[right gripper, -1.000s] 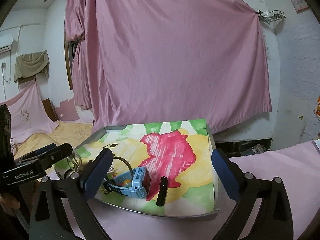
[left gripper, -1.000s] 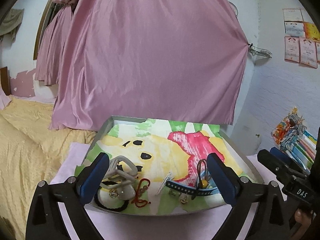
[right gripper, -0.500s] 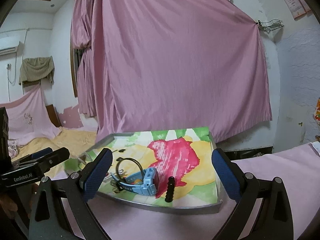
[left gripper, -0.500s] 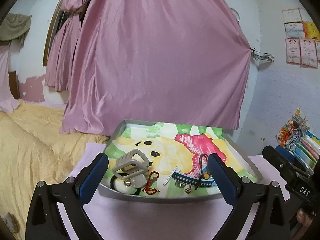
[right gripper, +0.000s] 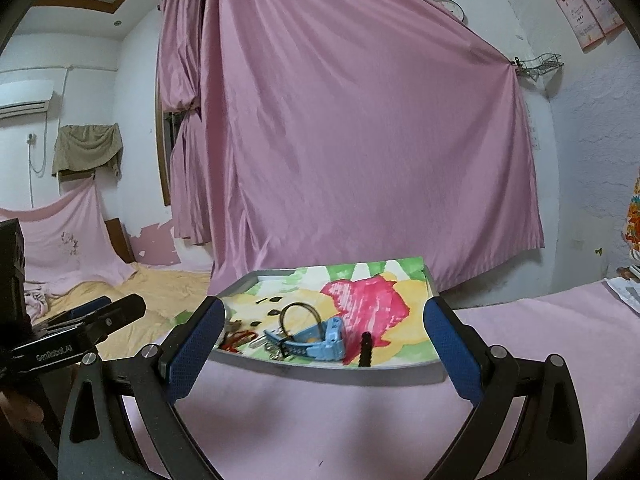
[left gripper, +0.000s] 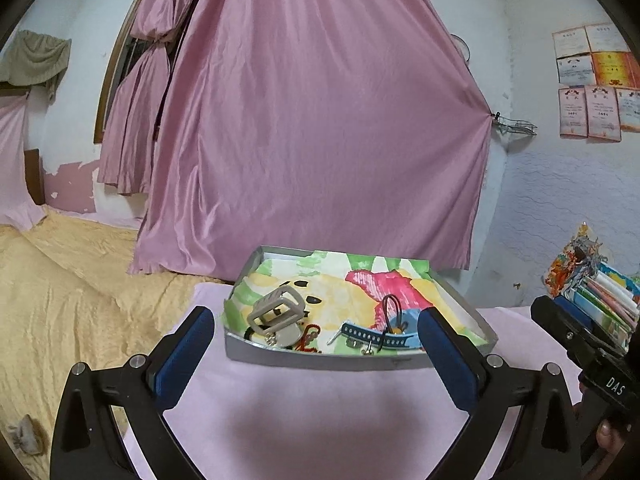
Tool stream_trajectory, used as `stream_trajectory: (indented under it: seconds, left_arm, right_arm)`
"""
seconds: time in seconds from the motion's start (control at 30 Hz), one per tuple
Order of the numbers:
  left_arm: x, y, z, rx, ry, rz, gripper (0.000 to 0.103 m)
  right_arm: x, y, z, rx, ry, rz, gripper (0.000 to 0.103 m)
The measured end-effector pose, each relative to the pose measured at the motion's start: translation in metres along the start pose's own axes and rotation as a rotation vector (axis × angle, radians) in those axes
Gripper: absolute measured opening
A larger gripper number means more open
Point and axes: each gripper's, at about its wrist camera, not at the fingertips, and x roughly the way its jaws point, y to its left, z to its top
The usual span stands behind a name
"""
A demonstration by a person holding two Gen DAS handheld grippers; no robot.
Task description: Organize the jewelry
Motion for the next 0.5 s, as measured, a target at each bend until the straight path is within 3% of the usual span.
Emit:
stream_trajectory:
  seconds: [0.5]
  left_arm:
    - [-0.071,0.014,-0.033,0.015,-0.076,0.064,0.102]
  right_arm:
    - [-0.058,0.034,-0.029,-0.04,-0.025,0.031,0.098]
